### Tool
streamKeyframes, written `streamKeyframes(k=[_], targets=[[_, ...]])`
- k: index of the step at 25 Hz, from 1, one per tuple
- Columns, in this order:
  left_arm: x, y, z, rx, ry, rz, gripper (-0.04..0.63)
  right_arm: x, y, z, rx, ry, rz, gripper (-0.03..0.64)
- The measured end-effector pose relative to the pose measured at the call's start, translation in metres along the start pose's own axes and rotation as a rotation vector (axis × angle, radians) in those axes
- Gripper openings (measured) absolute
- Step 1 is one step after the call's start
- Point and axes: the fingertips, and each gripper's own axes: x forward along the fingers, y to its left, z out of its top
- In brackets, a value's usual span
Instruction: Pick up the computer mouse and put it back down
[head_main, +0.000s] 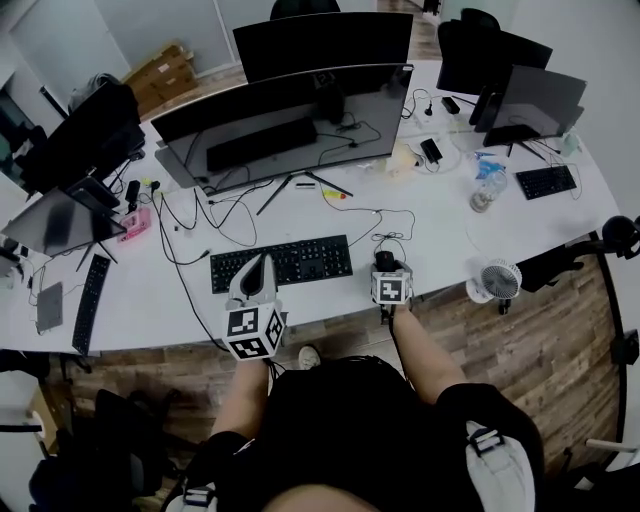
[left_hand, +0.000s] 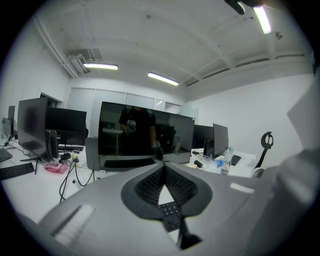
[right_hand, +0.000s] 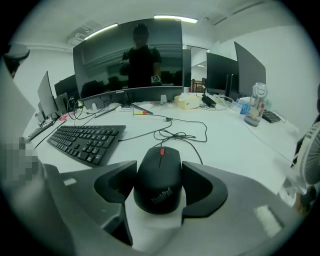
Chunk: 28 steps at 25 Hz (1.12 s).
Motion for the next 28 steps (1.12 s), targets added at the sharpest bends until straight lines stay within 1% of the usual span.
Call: streamKeyframes(k=[2,4,5,7,10,11,12,13,16,18,19,21,28], targets=[[-0.004,0.001,-0.002,-0.002,0.002,0.002,0.054,-0.008,0.002,0.001,-0.011,0.009,-0.007,0.270],[-0.006,0.002,-0.004,-0.003,0.008,0.003,0.053,-0.011,0.003,0.004,-0.033,-0.011,-0.013,0.270],[-0.007,0.001,-0.005,-0.004,0.009,0.002,0.054,-0.013,0.005,0.008,-0.044,-0.034,-0.007,0.270],[-0.007,-0.001,-0.006,-0.005,0.009,-0.003,0.053,-0.021,0.006,0.025,-0.047,-0.114,0.005,0.270],[-0.003,-0.007,-0.007,-0.004,0.008,-0.017,0.054,-0.060,0.011,0.075,0.007,-0.284,0.043,0.265],[-0.002,-0.010,-0.006,-0.003,0.006,-0.024,0.052,-0.080,0.013,0.098,0.022,-0.359,0.056,0.224],[0.000,-0.013,-0.005,-0.003,0.003,-0.031,0.054,-0.104,0.015,0.123,0.029,-0.444,0.059,0.100],[0.001,-0.015,-0.003,-0.003,-0.001,-0.038,0.054,-0.130,0.016,0.149,0.027,-0.534,0.058,0.006],[0.005,-0.021,0.006,-0.003,-0.020,-0.060,0.053,-0.207,0.023,0.215,-0.002,-0.776,0.055,-0.003],[0.008,-0.024,0.012,-0.003,-0.036,-0.070,0.052,-0.248,0.026,0.240,-0.031,-0.880,0.041,-0.003],[0.008,-0.026,0.016,-0.003,-0.044,-0.074,0.054,-0.263,0.027,0.247,-0.042,-0.912,0.035,-0.003],[0.008,-0.027,0.022,-0.002,-0.059,-0.081,0.052,-0.281,0.029,0.251,-0.052,-0.942,0.029,-0.003],[0.011,-0.030,0.027,-0.003,-0.072,-0.094,0.053,-0.283,0.036,0.245,-0.060,-0.911,0.053,-0.003]])
